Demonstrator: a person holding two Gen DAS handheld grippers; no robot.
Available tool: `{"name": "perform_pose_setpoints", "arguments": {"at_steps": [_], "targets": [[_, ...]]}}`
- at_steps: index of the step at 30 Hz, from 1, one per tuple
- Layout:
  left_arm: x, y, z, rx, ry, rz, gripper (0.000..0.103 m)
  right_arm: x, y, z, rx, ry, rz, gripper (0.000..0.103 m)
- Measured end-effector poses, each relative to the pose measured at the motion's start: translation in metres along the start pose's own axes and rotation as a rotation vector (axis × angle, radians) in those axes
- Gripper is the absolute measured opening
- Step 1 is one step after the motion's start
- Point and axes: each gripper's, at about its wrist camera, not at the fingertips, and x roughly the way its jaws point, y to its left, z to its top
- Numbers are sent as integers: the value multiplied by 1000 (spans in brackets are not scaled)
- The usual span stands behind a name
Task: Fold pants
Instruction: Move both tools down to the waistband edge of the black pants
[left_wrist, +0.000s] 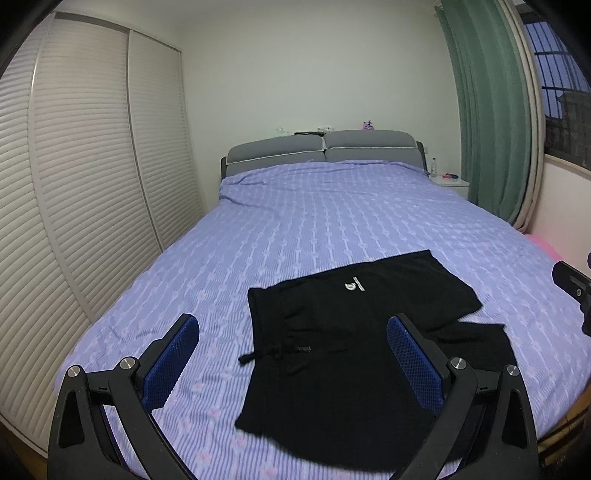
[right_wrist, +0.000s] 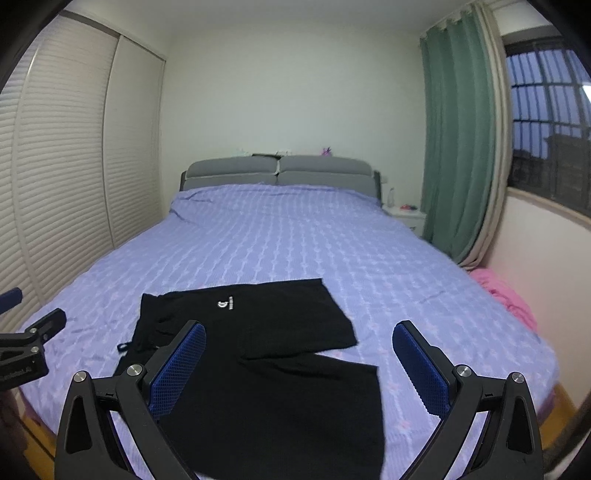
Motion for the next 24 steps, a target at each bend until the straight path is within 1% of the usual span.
{"name": "perform_pose_setpoints", "arguments": {"at_steps": [3, 6, 7, 10, 13, 15, 18, 22, 24], "targets": [[27, -4, 10, -11, 13, -1, 103, 36, -3, 11, 4, 22, 10, 103], [69, -14, 24, -19, 41, -7, 103, 76, -8, 20, -13, 55, 1, 103], [77, -18, 25, -16, 47, -3, 103, 89, -10, 23, -20, 66, 4, 103], [114, -33, 38, -8, 74, -8, 103, 129, -16, 32, -58, 87, -2, 103], [155, -58, 55, 9, 95, -10, 103, 169, -20, 42, -99, 121, 3, 103], [183, -74, 66, 23, 118, -30, 103, 202, -25, 49, -126, 150, 26, 103], [225, -96, 82, 62, 154, -56, 103, 249, -32, 59, -142, 199, 70, 103], [289, -129, 99, 161, 221, -126, 103, 320, -40, 69, -190, 286, 115, 102], [311, -140, 105, 207, 232, -139, 103, 355, -43, 72, -228, 330, 142, 102]]}}
